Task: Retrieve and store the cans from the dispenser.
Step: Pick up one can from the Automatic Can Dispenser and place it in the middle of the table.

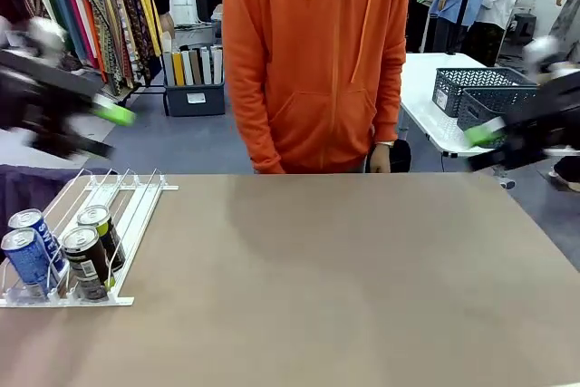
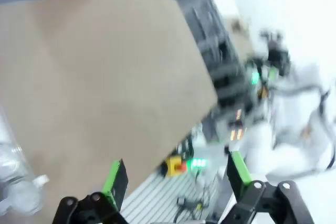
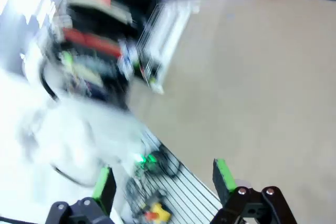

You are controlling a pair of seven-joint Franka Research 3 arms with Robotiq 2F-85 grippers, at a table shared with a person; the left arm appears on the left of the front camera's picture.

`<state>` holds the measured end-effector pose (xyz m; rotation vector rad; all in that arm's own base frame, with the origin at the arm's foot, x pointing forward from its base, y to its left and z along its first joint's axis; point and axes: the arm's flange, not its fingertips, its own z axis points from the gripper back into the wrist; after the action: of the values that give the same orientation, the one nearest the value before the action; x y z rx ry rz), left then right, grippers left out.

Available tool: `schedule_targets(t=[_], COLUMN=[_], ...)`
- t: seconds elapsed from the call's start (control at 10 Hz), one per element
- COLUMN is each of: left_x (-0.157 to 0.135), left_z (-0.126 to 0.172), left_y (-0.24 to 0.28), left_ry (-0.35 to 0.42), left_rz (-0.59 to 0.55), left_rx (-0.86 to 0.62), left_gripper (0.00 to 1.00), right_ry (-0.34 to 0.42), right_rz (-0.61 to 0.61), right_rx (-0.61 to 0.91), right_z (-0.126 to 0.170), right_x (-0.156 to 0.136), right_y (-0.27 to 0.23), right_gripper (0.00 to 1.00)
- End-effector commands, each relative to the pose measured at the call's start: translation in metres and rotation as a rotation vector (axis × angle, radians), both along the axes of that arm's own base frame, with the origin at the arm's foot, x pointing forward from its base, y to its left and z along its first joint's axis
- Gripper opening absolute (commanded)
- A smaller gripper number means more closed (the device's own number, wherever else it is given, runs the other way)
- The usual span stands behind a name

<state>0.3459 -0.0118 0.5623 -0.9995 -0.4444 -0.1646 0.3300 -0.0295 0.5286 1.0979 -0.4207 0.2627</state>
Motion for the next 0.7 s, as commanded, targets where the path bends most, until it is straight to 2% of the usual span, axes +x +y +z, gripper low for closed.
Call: schedule_targets(t=[0.0,0.1,0.3,0.4,0.5,0.6], left_x=[-0.026,-0.049,-0.089,-0.101,-0.107,-0.104], left_z=[-0.022,-0.036,-0.06,-0.068,-0.067,-0.066], left_y=[0.091,0.129,0.187,0.204,0.206,0.203], left_ry=[-0.063,-0.053,-0.05,-0.064,-0.071,-0.078], left_rz=[0.339,0.459,0.695,0.771,0.797,0.811], left_rx=[-0.089,-0.146,-0.258,-0.303,-0.291,-0.218], left_gripper=[1.0,1.0,1.0,1.0,1.0,1.0], right_ry=[-0.008,0.003,0.033,0.035,0.044,0.046], right_rz=[-0.329,-0.459,-0.614,-0.646,-0.653,-0.653], right_rx=[0.218,0.33,0.433,0.458,0.451,0.407], right_z=[-0.028,-0.043,-0.067,-0.073,-0.073,-0.073], right_x=[-0.022,-0.039,-0.061,-0.063,-0.062,-0.055], right_y=[-0.086,-0.128,-0.167,-0.176,-0.175,-0.169], right_gripper=[1.0,1.0,1.0,1.0,1.0,1.0])
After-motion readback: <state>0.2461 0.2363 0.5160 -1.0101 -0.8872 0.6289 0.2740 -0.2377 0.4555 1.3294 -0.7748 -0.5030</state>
